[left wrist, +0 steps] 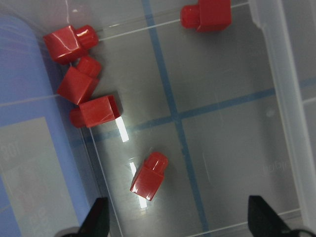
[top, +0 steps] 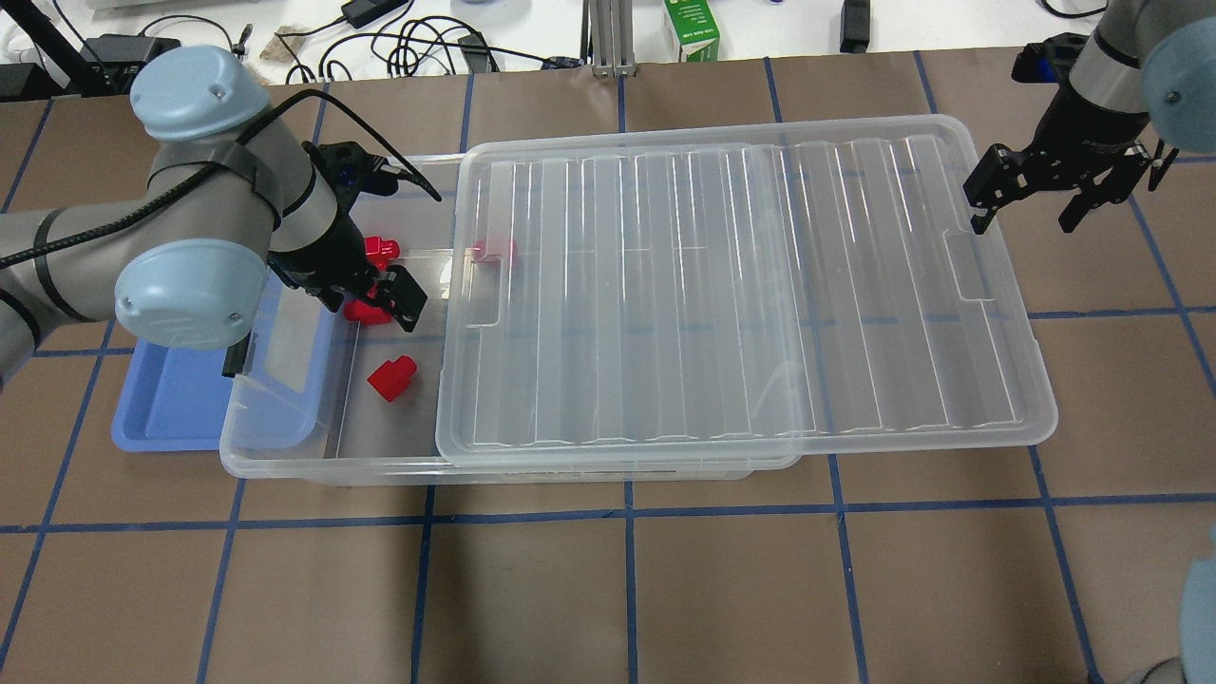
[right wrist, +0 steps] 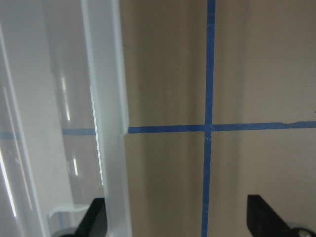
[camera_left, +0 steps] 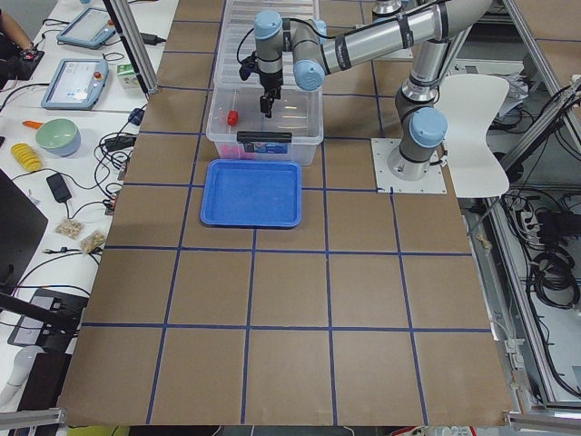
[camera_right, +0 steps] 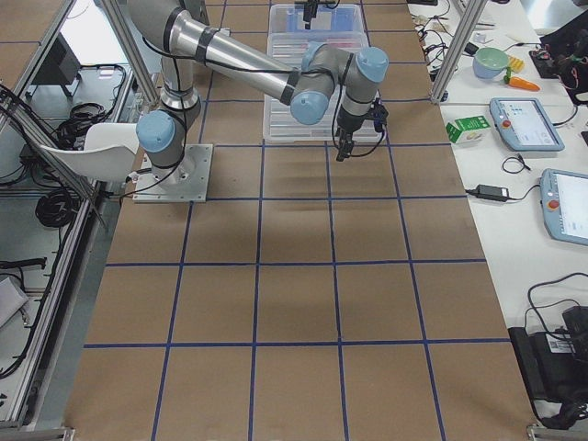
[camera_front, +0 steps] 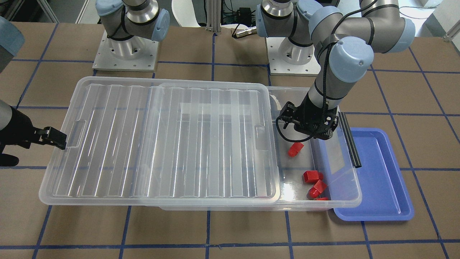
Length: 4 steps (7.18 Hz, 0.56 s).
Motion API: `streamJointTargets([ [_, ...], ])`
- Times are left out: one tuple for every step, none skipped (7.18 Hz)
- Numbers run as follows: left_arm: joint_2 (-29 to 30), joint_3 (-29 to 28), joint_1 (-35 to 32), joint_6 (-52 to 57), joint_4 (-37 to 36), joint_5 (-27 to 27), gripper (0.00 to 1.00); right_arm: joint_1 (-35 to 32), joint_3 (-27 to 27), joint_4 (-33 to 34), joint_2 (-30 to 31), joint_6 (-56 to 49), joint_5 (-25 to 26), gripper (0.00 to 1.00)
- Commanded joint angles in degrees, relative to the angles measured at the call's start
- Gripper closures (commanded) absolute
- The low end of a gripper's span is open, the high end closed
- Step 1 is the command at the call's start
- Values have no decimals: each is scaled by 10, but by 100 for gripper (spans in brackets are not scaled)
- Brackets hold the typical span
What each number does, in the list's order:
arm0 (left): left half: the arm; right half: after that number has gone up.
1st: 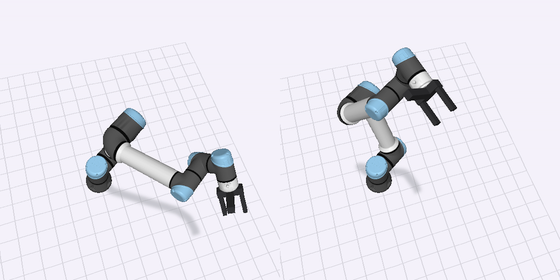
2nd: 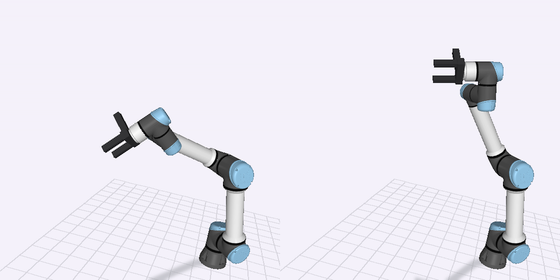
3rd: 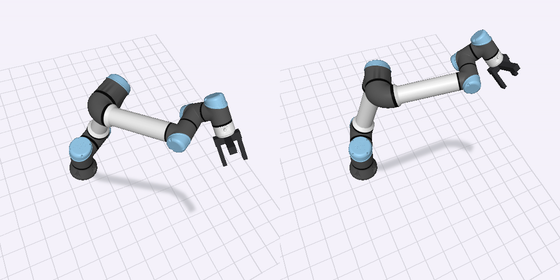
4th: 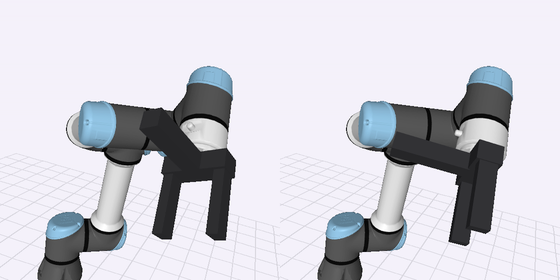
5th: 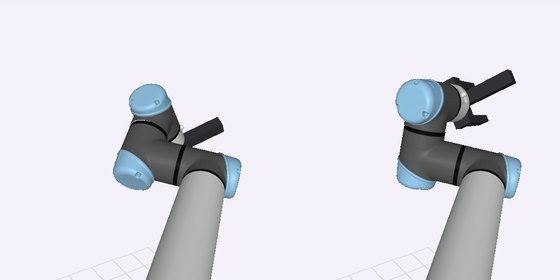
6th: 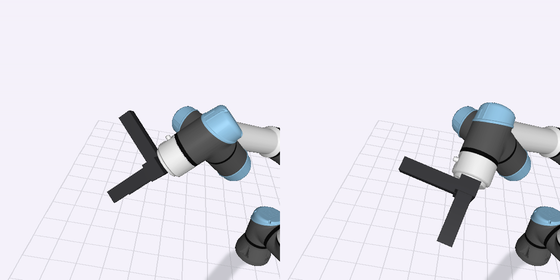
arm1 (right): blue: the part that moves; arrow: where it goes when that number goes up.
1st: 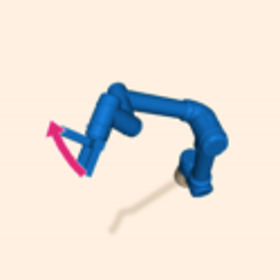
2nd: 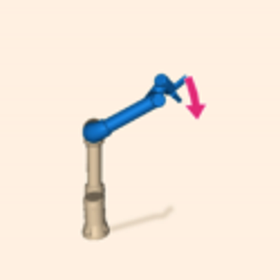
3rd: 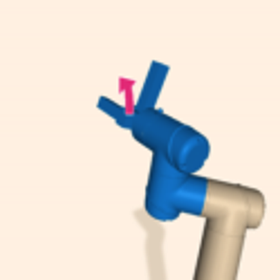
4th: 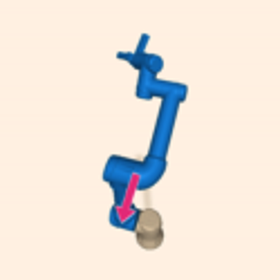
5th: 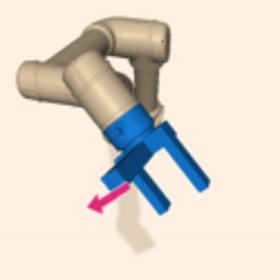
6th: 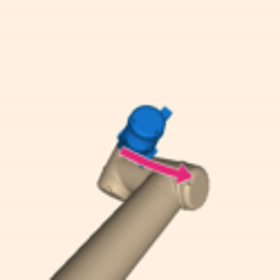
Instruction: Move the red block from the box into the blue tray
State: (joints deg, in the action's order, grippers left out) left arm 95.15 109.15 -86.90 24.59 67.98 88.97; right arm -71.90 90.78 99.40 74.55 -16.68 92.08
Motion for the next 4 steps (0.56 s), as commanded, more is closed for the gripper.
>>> streamJointTargets([
  [-21, 33, 1, 52, 0, 4, 0, 2, 0, 1, -1, -3, -1, 0],
  [-22, 56, 2, 64, -3, 6, 0, 2, -2, 1, -1, -3, 0, 0],
  [-20, 72, 3, 67, -34, 6, 0, 2, -2, 0, -1, -3, 0, 0],
  [-17, 86, 3, 68, -46, 6, 0, 2, -3, 0, 0, -3, 1, 0],
])
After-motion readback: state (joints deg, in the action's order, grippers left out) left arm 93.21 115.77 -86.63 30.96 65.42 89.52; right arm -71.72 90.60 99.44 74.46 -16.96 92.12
